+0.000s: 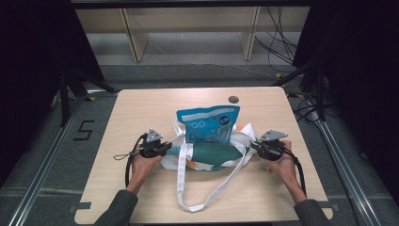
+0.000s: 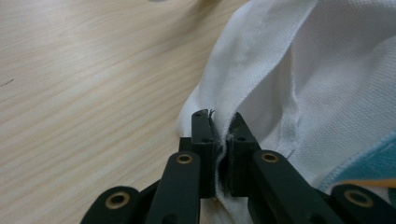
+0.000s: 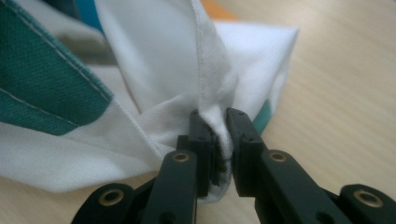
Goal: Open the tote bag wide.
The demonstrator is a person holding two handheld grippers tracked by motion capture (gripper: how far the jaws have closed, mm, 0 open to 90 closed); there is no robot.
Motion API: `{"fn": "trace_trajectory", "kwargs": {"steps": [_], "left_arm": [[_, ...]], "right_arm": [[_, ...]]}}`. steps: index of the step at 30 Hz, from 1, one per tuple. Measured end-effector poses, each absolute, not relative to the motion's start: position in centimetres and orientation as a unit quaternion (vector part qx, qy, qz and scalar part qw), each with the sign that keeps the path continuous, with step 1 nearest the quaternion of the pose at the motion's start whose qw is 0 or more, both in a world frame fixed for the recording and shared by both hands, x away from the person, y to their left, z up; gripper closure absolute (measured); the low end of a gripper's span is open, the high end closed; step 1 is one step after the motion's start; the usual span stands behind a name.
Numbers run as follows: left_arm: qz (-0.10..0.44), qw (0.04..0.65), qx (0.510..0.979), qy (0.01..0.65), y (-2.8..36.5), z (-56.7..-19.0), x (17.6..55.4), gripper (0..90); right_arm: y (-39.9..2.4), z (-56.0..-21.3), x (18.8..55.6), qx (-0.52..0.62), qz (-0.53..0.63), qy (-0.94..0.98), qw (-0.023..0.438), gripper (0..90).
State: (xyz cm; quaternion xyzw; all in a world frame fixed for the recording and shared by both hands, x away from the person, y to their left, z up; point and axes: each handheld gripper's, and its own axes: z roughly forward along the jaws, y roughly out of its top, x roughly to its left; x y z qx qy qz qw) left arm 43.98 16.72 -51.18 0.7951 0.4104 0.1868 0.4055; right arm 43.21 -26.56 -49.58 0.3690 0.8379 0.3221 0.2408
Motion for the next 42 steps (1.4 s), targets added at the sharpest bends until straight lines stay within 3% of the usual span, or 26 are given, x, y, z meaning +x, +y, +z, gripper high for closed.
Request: {"fn": "trace_trajectory", "kwargs": {"steps": [5,7,9,12,18,25,28,30,31,32,33,34,35,36,37,42], "left_arm": [[0.175,0.415,0.783,0.429,16.9,-50.3,43.6,74.6],[0.178,0.413,0.79,0.416,17.3,-49.3,43.2,65.0],[0.179,0.413,0.789,0.419,17.5,-48.4,42.9,53.9],[0.191,0.422,0.782,0.417,18.4,-46.5,42.6,44.9],[0.195,0.448,0.782,0.387,17.0,-43.0,43.0,40.5],[0.162,0.466,0.785,0.375,15.2,-42.5,45.1,41.0],[0.152,0.444,0.8,0.373,14.6,-43.6,46.1,39.5],[0.147,0.434,0.805,0.378,14.2,-44.4,47.0,41.4],[0.147,0.434,0.805,0.378,14.2,-44.4,47.0,47.2],[0.145,0.441,0.8,0.38,14.1,-44.8,47.3,47.2],[0.155,0.444,0.797,0.378,13.9,-45.0,48.0,62.3],[0.162,0.441,0.797,0.381,13.9,-45.1,48.4,68.6],[0.162,0.441,0.797,0.381,13.9,-45.1,48.4,74.1],[0.162,0.442,0.791,0.391,13.7,-45.3,48.8,74.1],[0.161,0.435,0.793,0.394,13.6,-45.5,49.3,79.6],[0.157,0.385,0.808,0.417,13.6,-47.3,51.8,82.1]], "right_arm": [[-26.7,-49.4,43.1,0.384,0.327,0.83,0.236,79.5],[-27.0,-48.5,43.1,0.398,0.343,0.817,0.236,74.0],[-27.7,-46.6,42.8,0.416,0.363,0.798,0.242,61.8],[-28.2,-43.9,41.7,0.412,0.408,0.777,0.245,59.0],[-25.3,-40.3,38.7,0.346,0.478,0.787,0.178,51.7],[-19.7,-41.0,38.7,0.278,0.47,0.828,0.128,45.3],[-17.9,-41.7,39.6,0.263,0.45,0.845,0.119,41.1],[-17.6,-42.0,40.2,0.254,0.444,0.854,0.101,44.1],[-17.6,-42.0,40.2,0.254,0.444,0.854,0.101,44.1],[-17.5,-42.3,40.3,0.247,0.443,0.857,0.095,52.3],[-17.5,-42.7,39.9,0.231,0.437,0.864,0.098,72.7],[-17.6,-42.8,39.6,0.22,0.435,0.869,0.089,79.4],[-17.6,-42.8,39.6,0.22,0.435,0.869,0.089,79.4],[-17.7,-42.8,39.2,0.215,0.433,0.871,0.086,84.8],[-17.7,-43.1,38.1,0.196,0.43,0.878,0.073,87.6],[-16.9,-45.1,35.9,0.18,0.399,0.898,0.054,88.1]]}}
